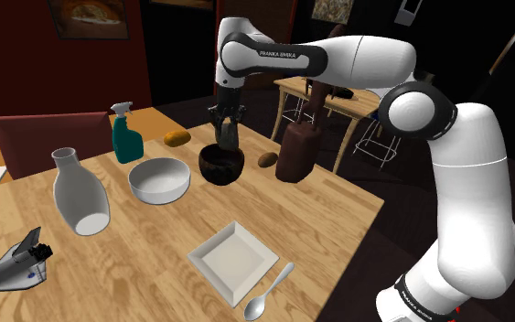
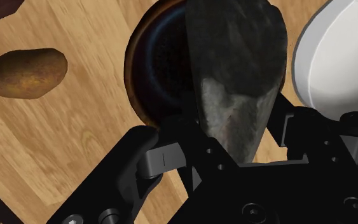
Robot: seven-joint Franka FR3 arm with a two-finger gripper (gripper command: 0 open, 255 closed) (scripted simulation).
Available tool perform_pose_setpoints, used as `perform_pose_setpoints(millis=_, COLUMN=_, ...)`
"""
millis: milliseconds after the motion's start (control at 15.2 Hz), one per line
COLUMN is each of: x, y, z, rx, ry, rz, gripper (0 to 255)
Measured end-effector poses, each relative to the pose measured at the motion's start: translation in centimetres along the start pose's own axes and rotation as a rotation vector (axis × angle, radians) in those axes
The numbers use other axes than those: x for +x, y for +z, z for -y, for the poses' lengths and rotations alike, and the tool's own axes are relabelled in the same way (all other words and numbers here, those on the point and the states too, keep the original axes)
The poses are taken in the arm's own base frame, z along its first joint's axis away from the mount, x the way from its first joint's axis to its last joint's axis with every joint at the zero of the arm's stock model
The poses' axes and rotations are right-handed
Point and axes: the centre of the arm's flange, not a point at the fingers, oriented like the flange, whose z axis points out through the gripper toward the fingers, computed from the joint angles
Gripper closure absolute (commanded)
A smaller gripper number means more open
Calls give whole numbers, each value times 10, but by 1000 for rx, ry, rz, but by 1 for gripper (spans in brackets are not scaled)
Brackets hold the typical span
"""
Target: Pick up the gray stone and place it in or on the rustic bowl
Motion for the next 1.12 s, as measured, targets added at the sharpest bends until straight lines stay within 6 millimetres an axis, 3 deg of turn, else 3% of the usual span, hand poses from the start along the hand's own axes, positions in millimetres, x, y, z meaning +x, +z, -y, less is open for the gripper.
perform_pose_setpoints(millis=462, x=1, y=35, z=-1, rx=0, ry=0, rz=0, gripper=255)
perform_pose_setpoints(millis=792, x=1, y=38, z=-1, rx=0, ry=0, rz=-1, gripper=255)
perform_pose_setpoints(millis=858, x=1, y=38, z=-1, rx=0, ry=0, rz=-1, gripper=0)
perform_pose_setpoints(millis=1122, x=1, y=37, z=-1, rx=1, ry=0, rz=-1, gripper=0)
